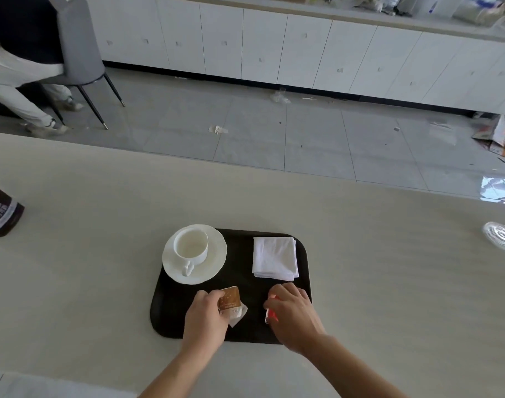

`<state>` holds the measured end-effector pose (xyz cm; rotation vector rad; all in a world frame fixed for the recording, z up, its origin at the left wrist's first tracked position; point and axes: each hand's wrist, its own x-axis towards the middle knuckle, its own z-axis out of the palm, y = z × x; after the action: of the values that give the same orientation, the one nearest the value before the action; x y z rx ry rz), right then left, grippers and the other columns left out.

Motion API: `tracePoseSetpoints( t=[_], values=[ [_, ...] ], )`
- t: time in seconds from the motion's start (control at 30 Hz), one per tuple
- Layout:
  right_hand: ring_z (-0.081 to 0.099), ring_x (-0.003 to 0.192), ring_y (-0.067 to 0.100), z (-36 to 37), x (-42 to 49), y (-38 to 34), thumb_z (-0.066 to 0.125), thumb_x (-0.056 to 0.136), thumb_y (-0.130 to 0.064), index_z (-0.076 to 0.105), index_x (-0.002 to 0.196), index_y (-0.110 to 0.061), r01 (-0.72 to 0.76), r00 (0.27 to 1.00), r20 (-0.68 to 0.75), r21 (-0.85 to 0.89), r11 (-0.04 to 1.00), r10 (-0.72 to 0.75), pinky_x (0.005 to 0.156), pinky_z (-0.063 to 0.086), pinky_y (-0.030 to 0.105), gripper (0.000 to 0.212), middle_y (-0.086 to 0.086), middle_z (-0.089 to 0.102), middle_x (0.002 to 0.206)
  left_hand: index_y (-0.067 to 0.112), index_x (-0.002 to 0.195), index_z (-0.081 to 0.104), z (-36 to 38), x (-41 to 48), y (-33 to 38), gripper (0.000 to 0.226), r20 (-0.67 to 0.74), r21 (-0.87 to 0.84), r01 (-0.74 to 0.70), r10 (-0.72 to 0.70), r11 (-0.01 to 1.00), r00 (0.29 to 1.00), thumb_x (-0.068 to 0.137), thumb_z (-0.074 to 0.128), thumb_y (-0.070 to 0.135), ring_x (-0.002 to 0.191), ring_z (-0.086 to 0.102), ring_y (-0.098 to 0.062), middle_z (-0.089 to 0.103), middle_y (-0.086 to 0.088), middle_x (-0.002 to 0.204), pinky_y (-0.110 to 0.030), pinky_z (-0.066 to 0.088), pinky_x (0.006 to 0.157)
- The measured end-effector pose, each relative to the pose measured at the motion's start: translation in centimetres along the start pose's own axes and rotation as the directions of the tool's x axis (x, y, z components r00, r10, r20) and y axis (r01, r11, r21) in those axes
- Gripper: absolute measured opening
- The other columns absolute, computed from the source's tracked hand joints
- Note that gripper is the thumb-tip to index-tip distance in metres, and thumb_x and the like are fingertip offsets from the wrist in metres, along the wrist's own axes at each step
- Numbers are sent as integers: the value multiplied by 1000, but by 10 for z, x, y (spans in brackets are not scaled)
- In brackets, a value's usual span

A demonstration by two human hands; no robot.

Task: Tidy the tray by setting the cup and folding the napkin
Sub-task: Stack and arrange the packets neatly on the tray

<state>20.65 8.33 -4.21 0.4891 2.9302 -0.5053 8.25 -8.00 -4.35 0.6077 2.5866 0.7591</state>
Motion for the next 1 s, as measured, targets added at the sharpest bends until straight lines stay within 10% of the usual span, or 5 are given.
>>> tracePoseSetpoints(
  t=[0.33,1.0],
  values=[
    [50,105,18,7,37,-49,50,88,-64,64,111,-27,-155,988,12,75,985,154,94,39,36,46,-6,61,108,13,119,64,-4,-1,-7,41,-17,-287,272,-289,919,957,79,73,14,89,62,-15,69,0,96,-29,47,80],
    [57,85,18,4,29,-47,58,87,-21,58,96,-27,-158,987,29,155,975,155,77,42,29,11,-4,66,91,24,89,66,-17,10,-11,19,-32,-283,286,-307,916,951,75,74,14,71,61,-3,65,13,72,-21,44,58]
  ],
)
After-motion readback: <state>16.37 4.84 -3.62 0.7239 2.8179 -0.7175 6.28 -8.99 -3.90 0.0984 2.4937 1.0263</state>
